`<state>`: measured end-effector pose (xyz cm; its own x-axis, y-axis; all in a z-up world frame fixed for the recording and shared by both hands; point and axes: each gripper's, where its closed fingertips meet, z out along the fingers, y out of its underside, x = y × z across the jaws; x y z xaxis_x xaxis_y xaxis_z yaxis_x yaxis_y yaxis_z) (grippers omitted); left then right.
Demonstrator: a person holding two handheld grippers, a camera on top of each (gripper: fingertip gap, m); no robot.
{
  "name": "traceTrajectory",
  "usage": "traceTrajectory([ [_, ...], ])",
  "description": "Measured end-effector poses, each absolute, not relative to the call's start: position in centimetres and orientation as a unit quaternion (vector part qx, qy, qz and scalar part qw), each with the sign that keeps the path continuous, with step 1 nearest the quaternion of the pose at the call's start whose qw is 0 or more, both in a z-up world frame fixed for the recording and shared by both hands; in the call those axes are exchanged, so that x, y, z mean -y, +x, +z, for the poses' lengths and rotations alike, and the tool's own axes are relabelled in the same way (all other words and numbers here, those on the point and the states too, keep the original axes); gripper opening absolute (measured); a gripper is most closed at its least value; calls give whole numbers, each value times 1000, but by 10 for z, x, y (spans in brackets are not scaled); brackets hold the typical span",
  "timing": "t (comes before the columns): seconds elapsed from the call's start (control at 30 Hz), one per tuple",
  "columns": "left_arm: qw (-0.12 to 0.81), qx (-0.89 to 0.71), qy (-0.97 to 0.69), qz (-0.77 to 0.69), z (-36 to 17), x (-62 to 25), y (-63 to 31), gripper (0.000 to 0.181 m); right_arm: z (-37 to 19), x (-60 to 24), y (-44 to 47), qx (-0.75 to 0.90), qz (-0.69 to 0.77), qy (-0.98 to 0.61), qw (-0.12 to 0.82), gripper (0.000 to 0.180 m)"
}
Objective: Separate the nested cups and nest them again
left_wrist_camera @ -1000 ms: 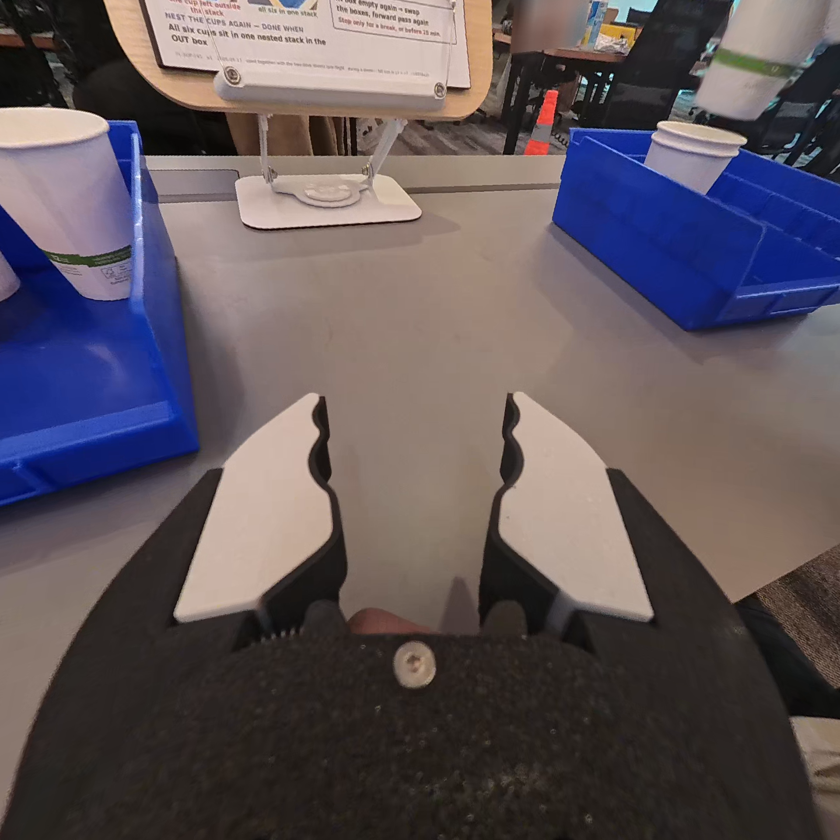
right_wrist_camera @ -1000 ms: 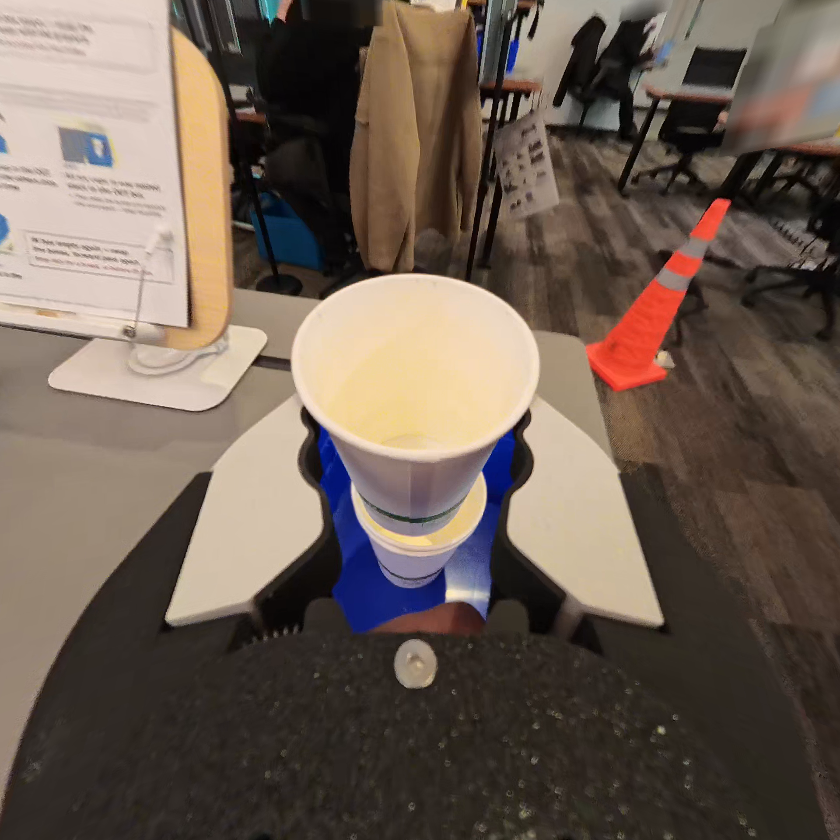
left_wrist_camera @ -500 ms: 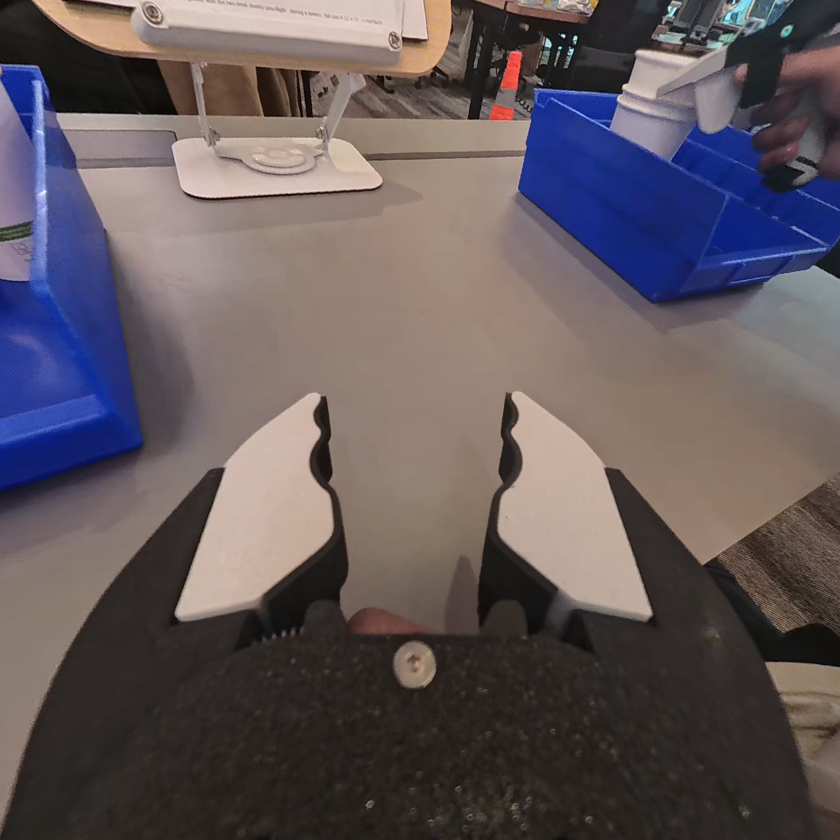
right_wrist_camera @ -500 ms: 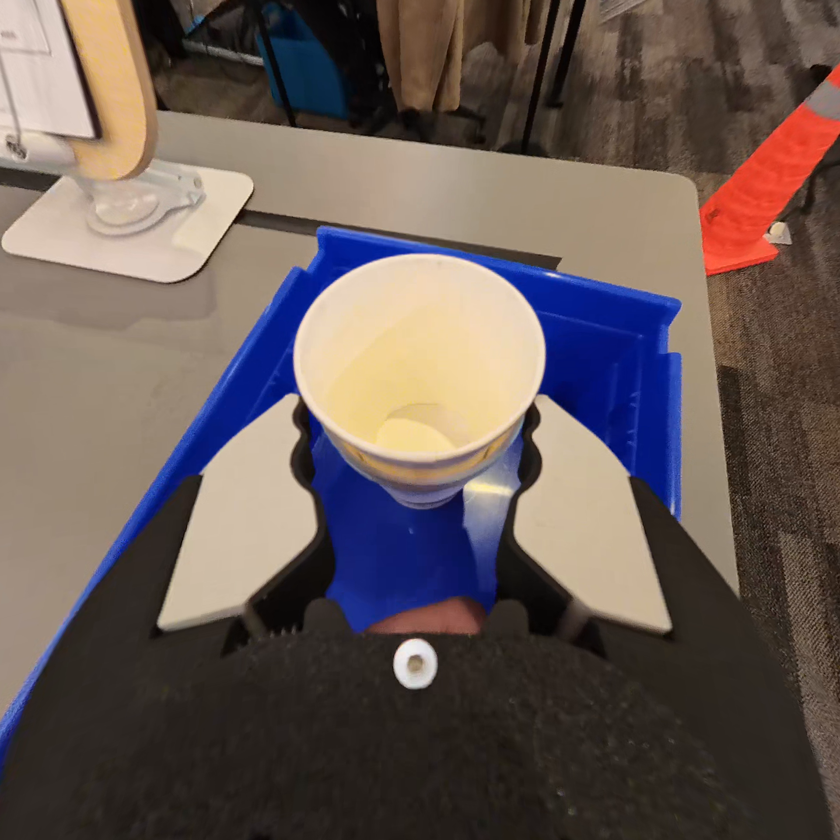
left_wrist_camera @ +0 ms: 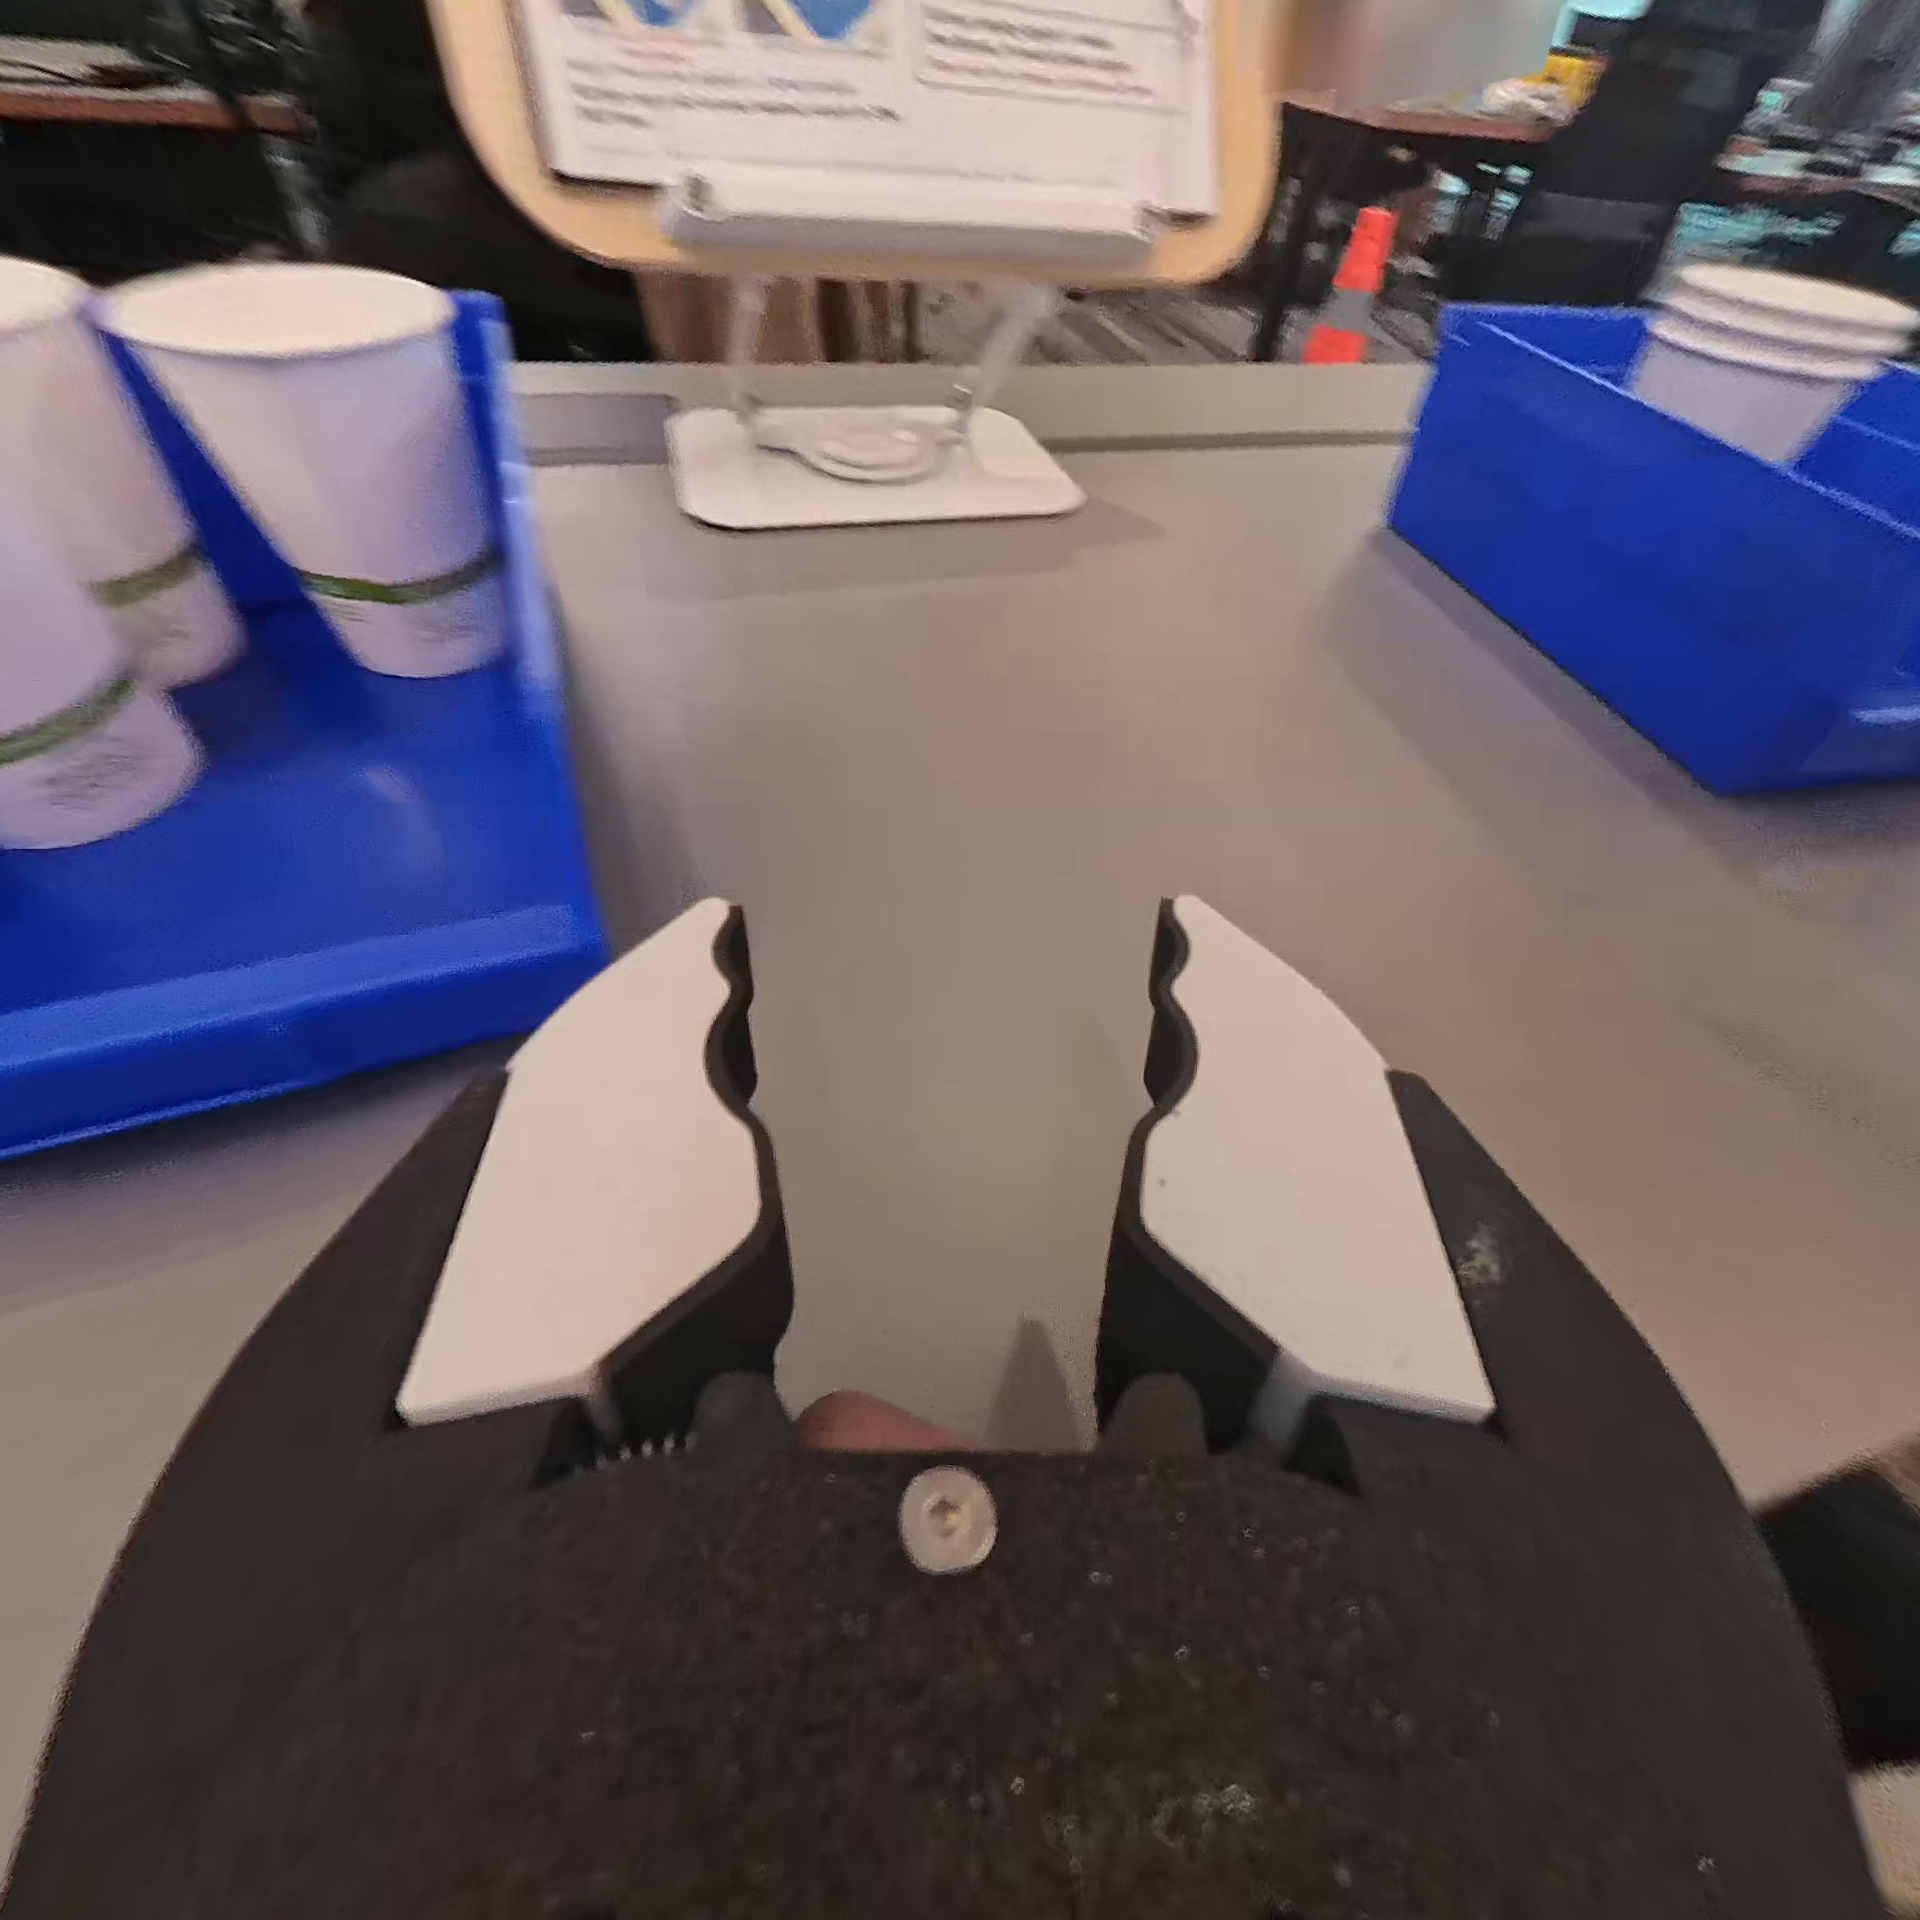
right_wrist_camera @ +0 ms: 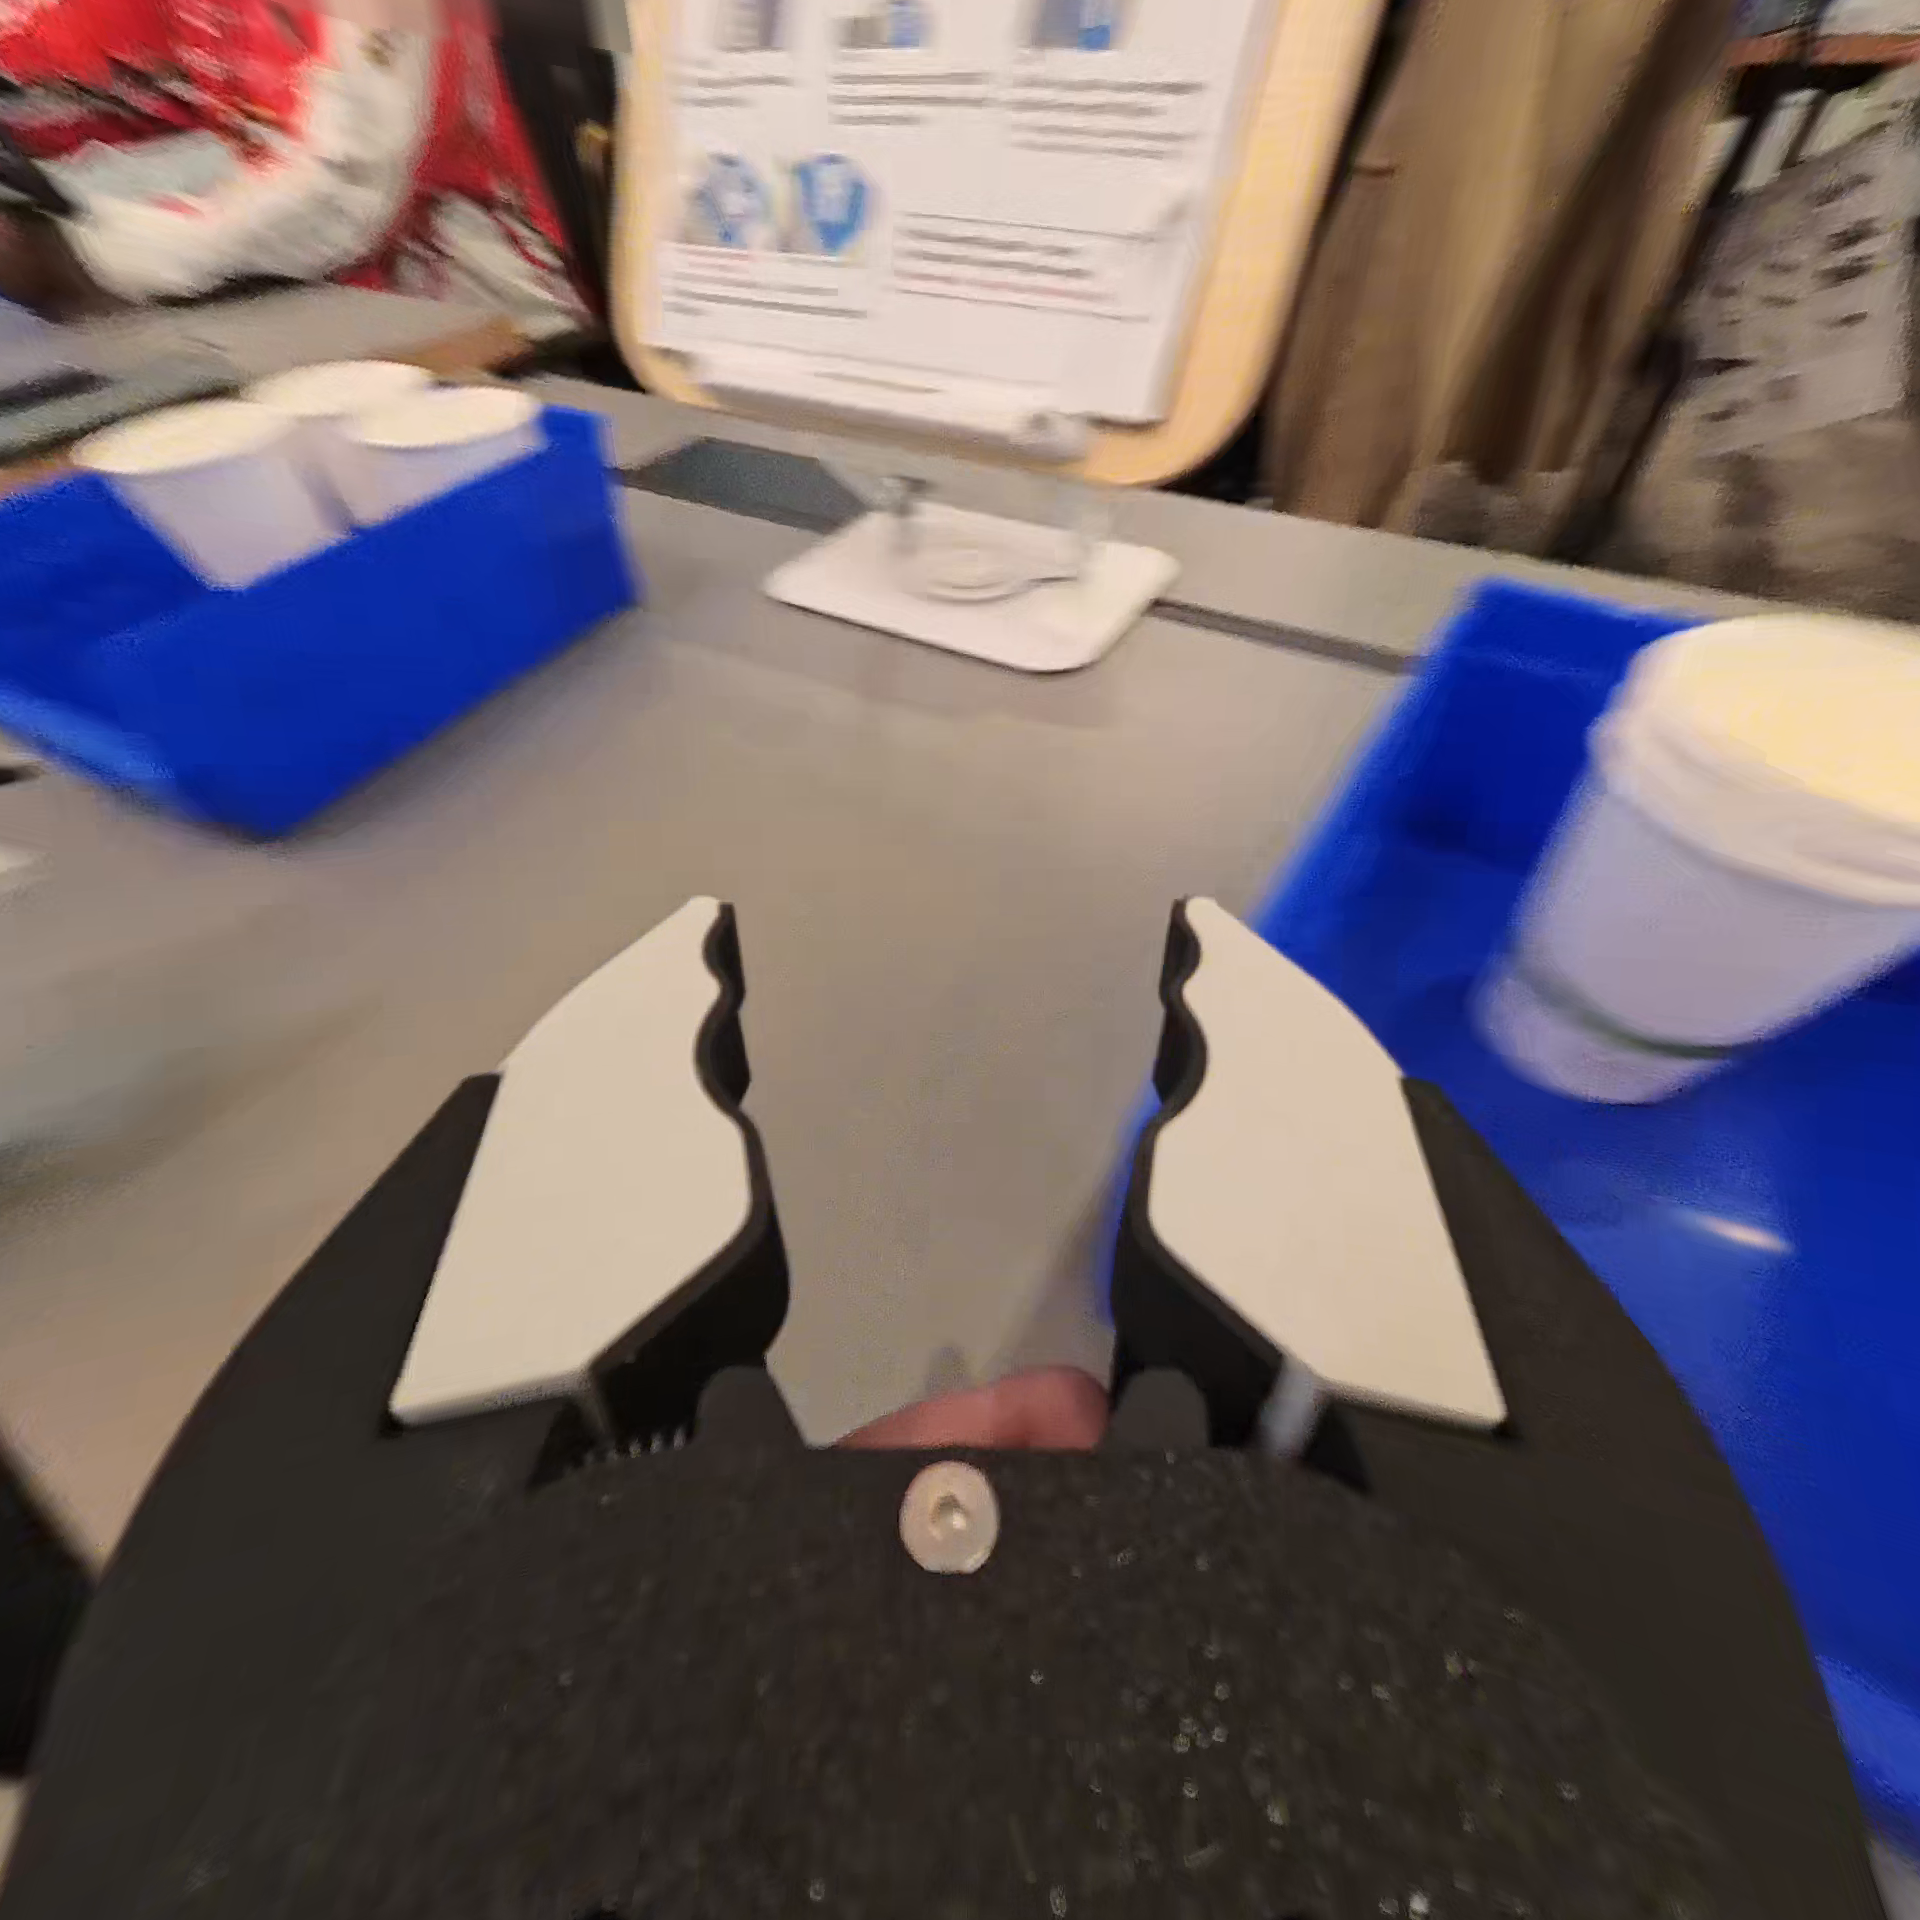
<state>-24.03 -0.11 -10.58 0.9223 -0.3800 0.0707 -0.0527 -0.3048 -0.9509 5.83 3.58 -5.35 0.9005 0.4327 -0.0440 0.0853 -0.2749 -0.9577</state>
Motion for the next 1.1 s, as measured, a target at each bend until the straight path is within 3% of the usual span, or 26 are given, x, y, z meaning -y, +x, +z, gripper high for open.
traceTrajectory([
  [0.17,602,-36,-795,-60,-72,-40,-323,80,-112,24,-63,182,316,-781,507,75],
  [0.3,596,22,-803,5,-58,-101,-384,93,-135,43,-96,223,346,-788,459,75],
  [0.4,549,84,-829,63,-74,-144,-429,94,-127,40,-88,237,336,-782,469,74],
  [0.67,457,187,-869,37,-116,-198,-451,99,-107,39,-48,199,357,-777,479,71],
  [0.97,441,198,-874,48,-124,-210,-462,87,-96,43,-40,205,367,-770,481,68],
  [1.1,460,122,-879,21,-104,-181,-443,86,-92,46,-35,216,354,-768,487,67],
])
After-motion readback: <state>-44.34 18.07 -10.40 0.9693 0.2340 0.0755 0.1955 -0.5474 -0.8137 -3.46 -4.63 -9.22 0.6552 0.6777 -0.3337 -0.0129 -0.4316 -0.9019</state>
